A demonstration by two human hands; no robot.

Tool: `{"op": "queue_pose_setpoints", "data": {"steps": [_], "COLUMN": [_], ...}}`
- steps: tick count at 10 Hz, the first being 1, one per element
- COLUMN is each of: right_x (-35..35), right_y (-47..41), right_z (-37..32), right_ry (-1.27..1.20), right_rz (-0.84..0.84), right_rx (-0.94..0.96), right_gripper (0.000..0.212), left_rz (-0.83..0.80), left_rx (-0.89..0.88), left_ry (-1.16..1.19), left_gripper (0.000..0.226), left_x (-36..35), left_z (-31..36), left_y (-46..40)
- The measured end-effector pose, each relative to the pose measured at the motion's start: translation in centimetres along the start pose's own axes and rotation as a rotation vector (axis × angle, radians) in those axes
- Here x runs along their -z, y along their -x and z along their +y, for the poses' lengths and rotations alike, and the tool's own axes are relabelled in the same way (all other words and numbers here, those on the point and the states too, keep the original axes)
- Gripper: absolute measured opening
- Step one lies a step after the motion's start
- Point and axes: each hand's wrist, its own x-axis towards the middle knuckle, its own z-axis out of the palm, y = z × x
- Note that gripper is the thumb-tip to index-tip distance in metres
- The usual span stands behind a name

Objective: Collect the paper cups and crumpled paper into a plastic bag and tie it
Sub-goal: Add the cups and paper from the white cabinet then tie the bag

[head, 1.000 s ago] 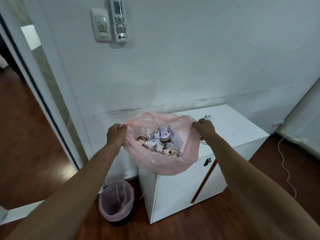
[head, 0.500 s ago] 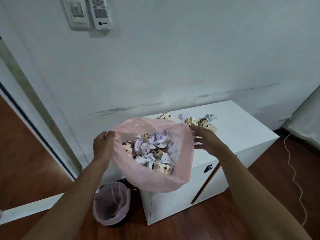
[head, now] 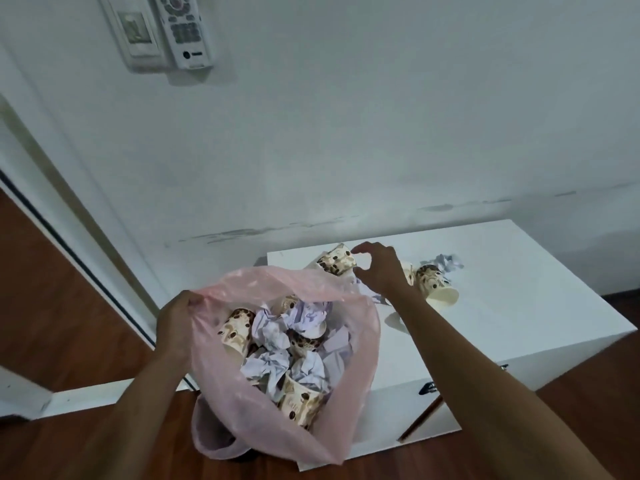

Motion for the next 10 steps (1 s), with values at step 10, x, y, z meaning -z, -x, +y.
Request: {"op": "queue_pose_setpoints", "data": {"steps": [10], "right_x": [4.0], "right_y": [-2.9], "right_z": [-7.3], "right_ry": [-0.425], "right_rz": [0.015], "right_rx": [0.043], "right_gripper": [0.053], "left_rz": [-0.168], "left_rx": [-0.034], "left_ry": [0.136], "left_gripper": [0.026], "left_x": [-4.8], "left_z": [1.4], "left_y": [-0.9]}}
